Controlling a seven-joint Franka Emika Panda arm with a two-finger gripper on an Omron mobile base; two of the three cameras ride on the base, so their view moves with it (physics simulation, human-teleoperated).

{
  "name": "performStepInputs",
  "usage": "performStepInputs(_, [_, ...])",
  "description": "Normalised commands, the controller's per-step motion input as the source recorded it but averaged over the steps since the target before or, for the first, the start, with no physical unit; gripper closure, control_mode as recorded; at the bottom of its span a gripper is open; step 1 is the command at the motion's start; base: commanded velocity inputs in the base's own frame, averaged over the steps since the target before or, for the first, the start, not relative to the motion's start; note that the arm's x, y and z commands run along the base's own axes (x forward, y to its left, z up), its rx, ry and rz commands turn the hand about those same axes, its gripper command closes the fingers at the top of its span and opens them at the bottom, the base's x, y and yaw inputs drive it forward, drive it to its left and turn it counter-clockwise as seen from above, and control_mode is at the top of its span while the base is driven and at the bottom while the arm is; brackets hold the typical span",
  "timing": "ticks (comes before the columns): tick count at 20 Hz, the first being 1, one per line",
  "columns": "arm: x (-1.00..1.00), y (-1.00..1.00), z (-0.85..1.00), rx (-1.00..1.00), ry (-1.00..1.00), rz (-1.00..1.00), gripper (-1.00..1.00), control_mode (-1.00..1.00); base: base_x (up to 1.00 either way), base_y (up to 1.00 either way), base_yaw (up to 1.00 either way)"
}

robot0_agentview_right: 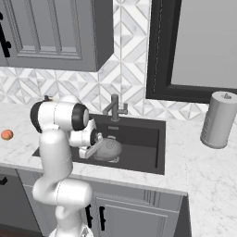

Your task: Put the colander in the sink, put the peach in the colander, and turn on the sink faucet and pour water over the colander.

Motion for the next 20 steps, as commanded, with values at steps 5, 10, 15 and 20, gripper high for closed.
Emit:
performStepInputs(5, [0.38,0.0,-0.18,0.0,0.0,-0.09,1.0,-1.0,0.0,0.0,0.0])
performStepInputs(10, [0.21,0.0,-0.1,0.0,0.0,-0.05,1.0,-1.0,0.0,0.0,0.0])
performStepInputs(15, [0.0,0.0,0.0,0.0,0.0,0.0,-1.0,-1.0,0.0,0.0,0.0])
performStepInputs(20, [0.0,0.0,0.02,0.0,0.0,0.0,-1.0,-1.0,0.0,0.0,0.0])
